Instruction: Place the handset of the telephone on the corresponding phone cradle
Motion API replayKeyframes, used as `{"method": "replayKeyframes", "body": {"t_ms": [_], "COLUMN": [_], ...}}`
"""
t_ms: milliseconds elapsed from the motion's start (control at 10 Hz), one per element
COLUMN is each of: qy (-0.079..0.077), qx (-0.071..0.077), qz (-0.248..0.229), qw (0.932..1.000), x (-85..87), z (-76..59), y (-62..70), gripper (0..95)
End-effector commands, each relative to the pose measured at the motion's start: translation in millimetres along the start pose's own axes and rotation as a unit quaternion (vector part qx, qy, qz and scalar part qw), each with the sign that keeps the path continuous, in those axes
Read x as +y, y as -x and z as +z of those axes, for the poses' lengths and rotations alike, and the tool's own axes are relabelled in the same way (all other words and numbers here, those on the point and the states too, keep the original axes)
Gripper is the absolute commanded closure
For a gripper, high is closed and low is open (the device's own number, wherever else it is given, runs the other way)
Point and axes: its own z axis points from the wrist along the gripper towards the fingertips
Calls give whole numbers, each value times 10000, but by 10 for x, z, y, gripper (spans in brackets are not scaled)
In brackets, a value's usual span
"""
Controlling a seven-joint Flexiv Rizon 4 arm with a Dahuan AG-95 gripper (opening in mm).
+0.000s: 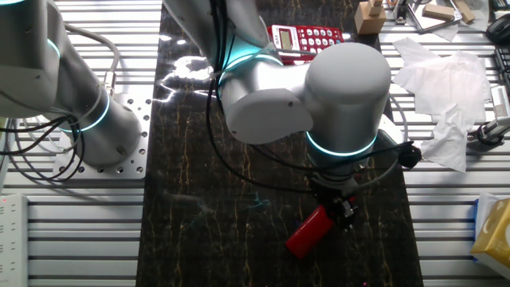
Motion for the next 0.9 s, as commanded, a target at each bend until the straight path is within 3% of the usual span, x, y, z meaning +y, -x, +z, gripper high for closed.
{"method": "replayKeyframes", "body": {"t_ms": [100, 300, 400, 900], "qy": [48, 170, 307, 450], "qx": [-48, -120, -195, -265], "qz": [7, 65, 141, 263], "qw": [10000, 9998, 9992, 9983], "x": [12, 14, 14, 16], "z": [7, 8, 8, 9], "y": [9, 10, 10, 11], "gripper": [380, 380, 380, 380]}}
